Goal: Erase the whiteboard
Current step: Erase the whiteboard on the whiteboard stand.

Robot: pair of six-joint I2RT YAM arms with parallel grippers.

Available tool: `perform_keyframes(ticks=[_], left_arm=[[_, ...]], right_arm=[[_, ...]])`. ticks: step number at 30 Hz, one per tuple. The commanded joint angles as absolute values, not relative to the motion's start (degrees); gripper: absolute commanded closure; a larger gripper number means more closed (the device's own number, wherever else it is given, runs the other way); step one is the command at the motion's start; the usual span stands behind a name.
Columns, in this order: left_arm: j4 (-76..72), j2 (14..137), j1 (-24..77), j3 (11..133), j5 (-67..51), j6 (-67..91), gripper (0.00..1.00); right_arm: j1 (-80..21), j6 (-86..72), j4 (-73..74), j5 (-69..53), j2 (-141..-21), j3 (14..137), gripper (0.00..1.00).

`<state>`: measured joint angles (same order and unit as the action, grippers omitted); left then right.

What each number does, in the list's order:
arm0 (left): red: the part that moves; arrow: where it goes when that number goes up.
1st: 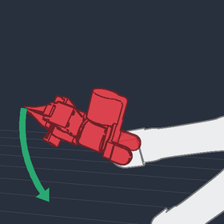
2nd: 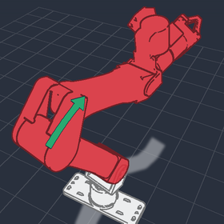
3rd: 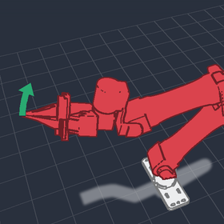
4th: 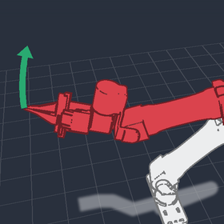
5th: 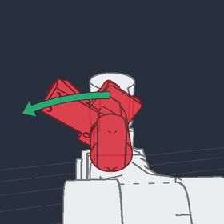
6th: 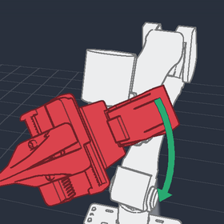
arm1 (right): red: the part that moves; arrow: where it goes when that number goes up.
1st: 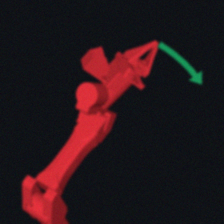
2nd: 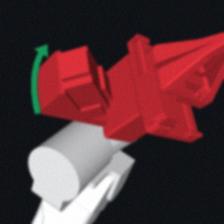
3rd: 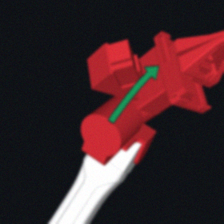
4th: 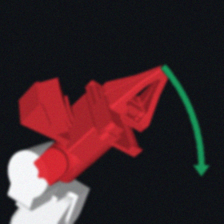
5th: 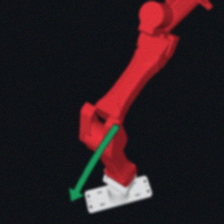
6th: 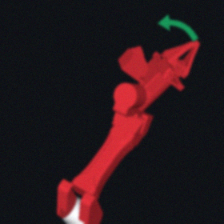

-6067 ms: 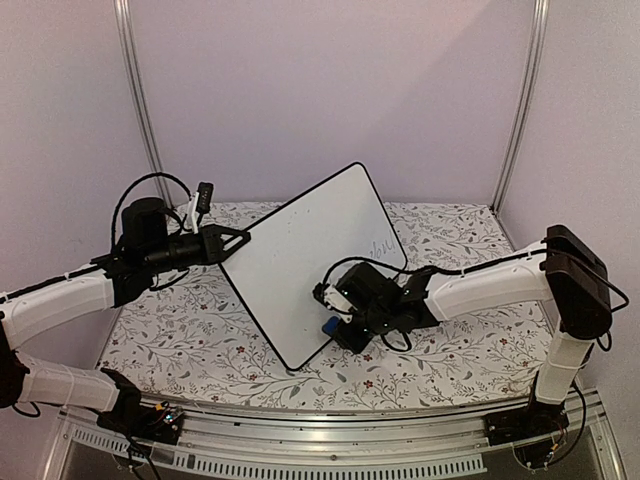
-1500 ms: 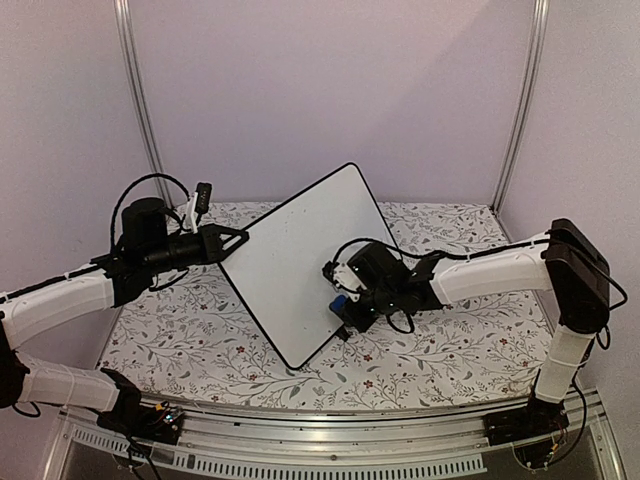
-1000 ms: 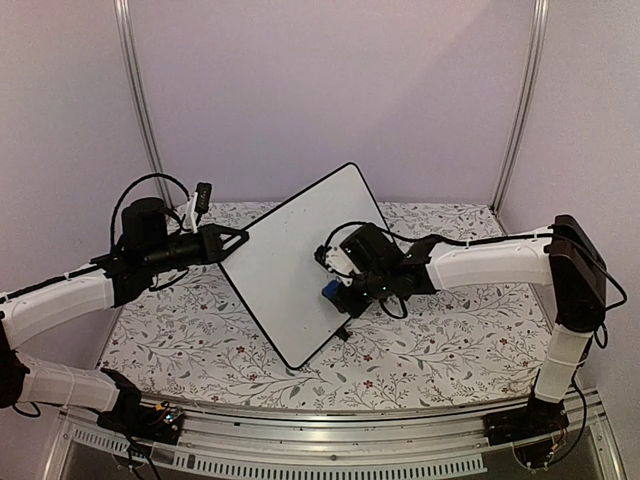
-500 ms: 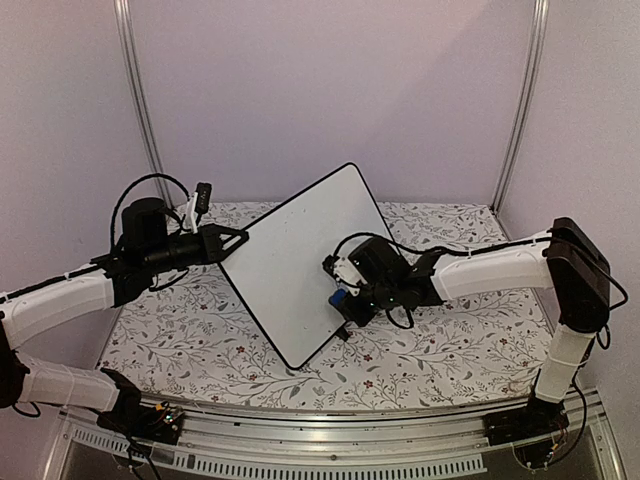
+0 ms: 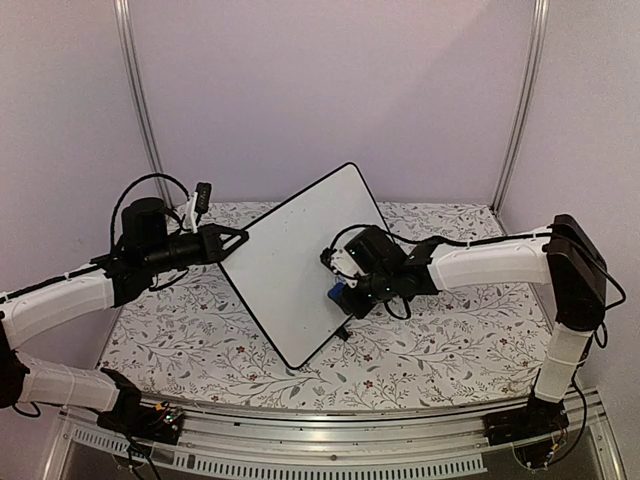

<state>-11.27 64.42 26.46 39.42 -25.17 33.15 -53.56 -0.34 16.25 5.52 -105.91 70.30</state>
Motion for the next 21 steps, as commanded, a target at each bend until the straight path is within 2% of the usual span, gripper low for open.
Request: perform_keyframes(ticks=[1, 21], left_arm=[[-14.1, 63.8, 28.0, 40.7, -30.2, 32.2, 1.00], [-14.2, 64.1, 28.0, 40.8, -30.4, 32.3, 1.00]], right_arm=[[-52.2, 2.5, 13.6, 6.7, -108.2, 75.6, 1.00], [-52.1, -2.0, 10.1, 5.5, -105.8, 62.8, 1.00]])
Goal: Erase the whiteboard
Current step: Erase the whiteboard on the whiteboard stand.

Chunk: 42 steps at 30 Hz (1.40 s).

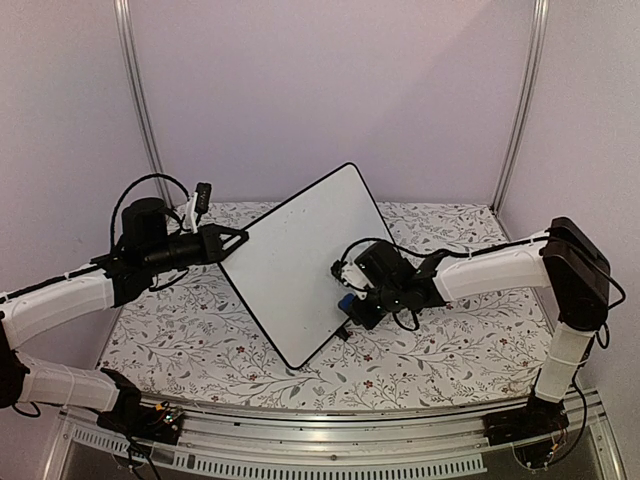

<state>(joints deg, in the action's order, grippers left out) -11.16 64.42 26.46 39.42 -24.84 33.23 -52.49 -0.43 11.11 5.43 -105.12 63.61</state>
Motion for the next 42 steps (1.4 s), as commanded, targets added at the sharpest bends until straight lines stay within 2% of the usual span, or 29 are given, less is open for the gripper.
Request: perform_keyframes(ticks=[1, 15, 20, 32, 42], left_arm=[[-14.3, 64.1, 28.0, 40.7, -30.4, 32.3, 1.00], [-14.1, 63.8, 28.1, 40.8, -30.3, 32.2, 1.00], [-14.1, 63.7, 28.1, 40.8, -30.3, 32.1, 1.00], [-14.3, 63.8, 28.1, 40.7, -30.6, 32.3, 1.00], [-14.2, 63.9, 28.1, 40.7, -30.5, 32.3, 1.00]], right_arm=[[-52.0, -2.0, 10.1, 5.6, -105.9, 63.5, 1.00], [-52.0, 3.8, 15.2, 6.9, -109.8, 80.1, 1.00], [-51.9, 3.6, 15.1, 6.9, -110.3, 78.1, 1.00], [-50.4, 0.3, 10.1, 5.7, -106.6, 63.9, 1.00], [-50.9, -0.6, 11.9, 3.8, -107.2, 70.5, 1.00]])
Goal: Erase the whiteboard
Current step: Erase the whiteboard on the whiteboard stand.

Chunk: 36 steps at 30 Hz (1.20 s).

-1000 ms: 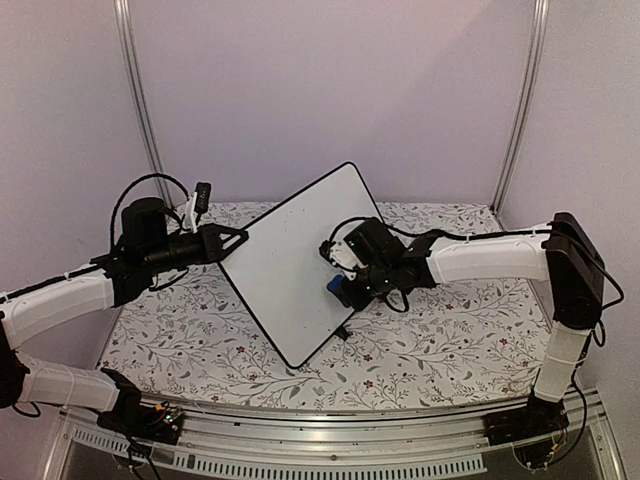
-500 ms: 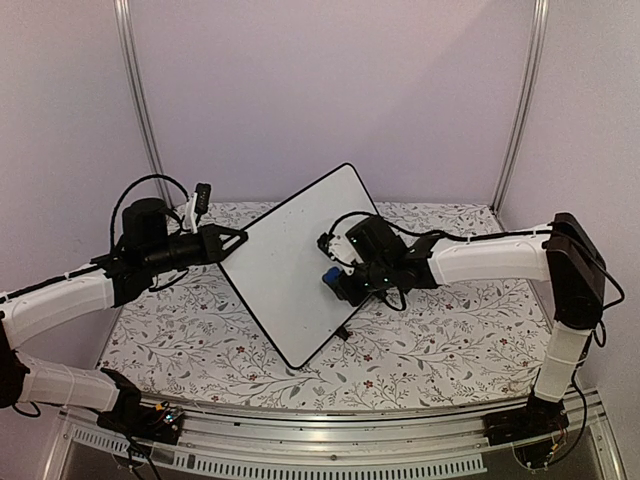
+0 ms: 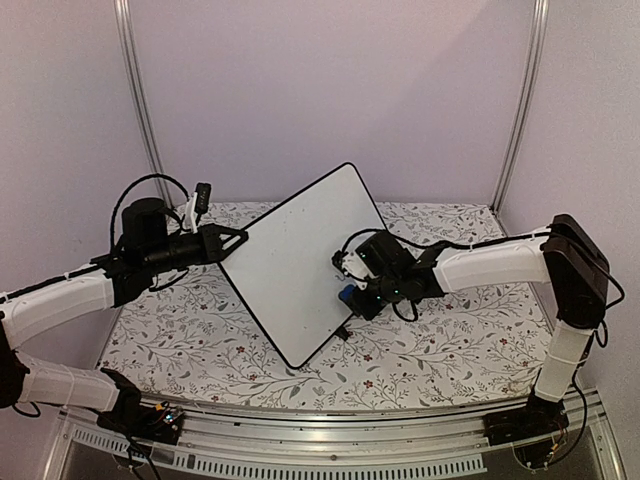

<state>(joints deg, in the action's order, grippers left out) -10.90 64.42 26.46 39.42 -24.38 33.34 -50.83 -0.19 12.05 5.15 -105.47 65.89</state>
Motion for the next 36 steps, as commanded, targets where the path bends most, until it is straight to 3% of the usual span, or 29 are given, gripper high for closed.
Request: perform_keyframes(ticks=[1, 11, 26, 36], left_arm=[[-14.2, 63.9, 28.0, 40.8, -30.6, 32.3, 1.00], [-14.1, 64.1, 28.1, 40.8, -30.3, 32.1, 1.00], [-14.4, 64.6, 28.1, 40.8, -30.7, 32.4, 1.00], [-14.2, 64.3, 28.1, 40.8, -30.4, 32.3, 1.00]], right_arm=[[-51.2, 0.4, 12.4, 4.0, -107.6, 72.0, 1.00], [-53.0, 3.3, 14.8, 3.7, -108.1, 78.4, 1.00], [-54.7, 0.6, 9.9, -1.2, -105.6, 64.5, 1.00], [-58.5, 4.4, 17.1, 4.5, -111.5, 81.8, 1.00]])
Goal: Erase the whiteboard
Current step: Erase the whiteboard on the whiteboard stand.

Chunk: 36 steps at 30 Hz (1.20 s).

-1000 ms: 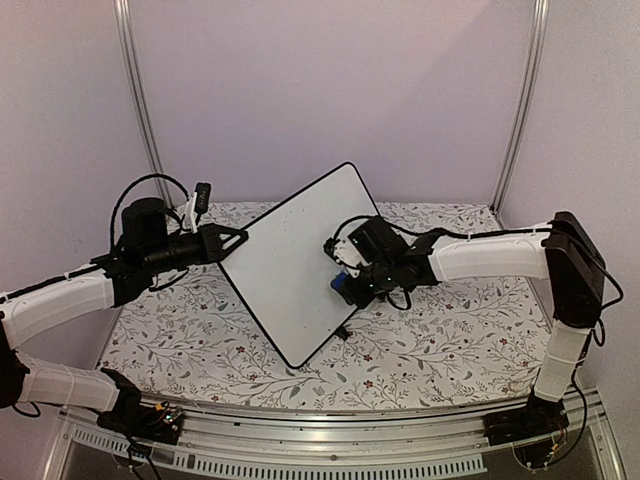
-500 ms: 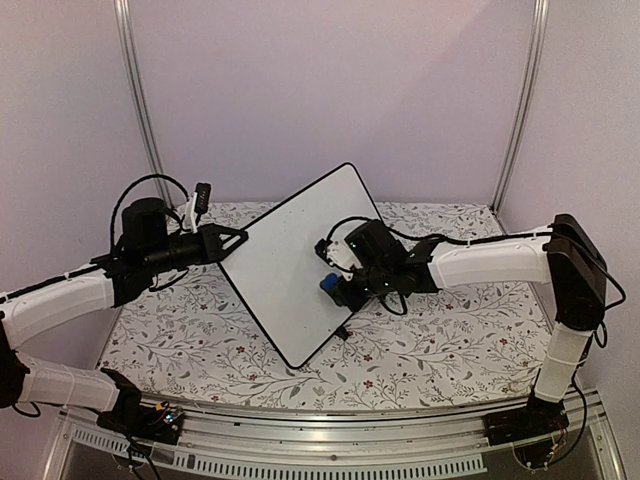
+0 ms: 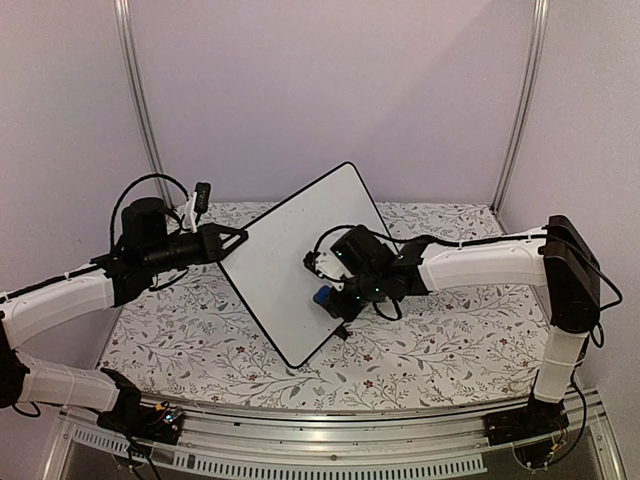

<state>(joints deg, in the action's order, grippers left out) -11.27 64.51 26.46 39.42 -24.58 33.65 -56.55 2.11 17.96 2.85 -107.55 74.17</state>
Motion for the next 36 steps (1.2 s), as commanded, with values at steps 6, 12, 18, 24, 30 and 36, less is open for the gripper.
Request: perform_keyframes(ticks=[6, 12, 18, 24, 30, 36], left_arm=[[-14.0, 64.1, 28.0, 40.8, -30.2, 32.1, 1.00], [-14.0, 64.2, 28.0, 40.9, -30.3, 32.1, 1.00], [-14.1, 64.4, 28.0, 40.9, -30.4, 32.1, 1.00], [-14.3, 64.5, 28.1, 40.8, -30.5, 32.3, 1.00], [-14.3, 64.4, 28.1, 40.7, -30.5, 32.4, 1.00], [-14.2, 64.3, 28.2, 40.7, -30.4, 32.3, 1.00]], right_arm=[[-58.8, 6.3, 19.2, 5.9, -113.4, 87.6, 1.00], [-58.8, 6.0, 19.0, 6.7, -112.8, 82.8, 1.00], [-58.8, 3.9, 16.3, 6.4, -111.0, 73.2, 1.00], [-58.7, 2.7, 14.9, 6.2, -108.9, 70.0, 1.00], [-58.8, 3.3, 15.5, 4.6, -110.1, 76.1, 1.00], [-59.6, 6.1, 18.0, 4.7, -112.5, 85.3, 1.00]])
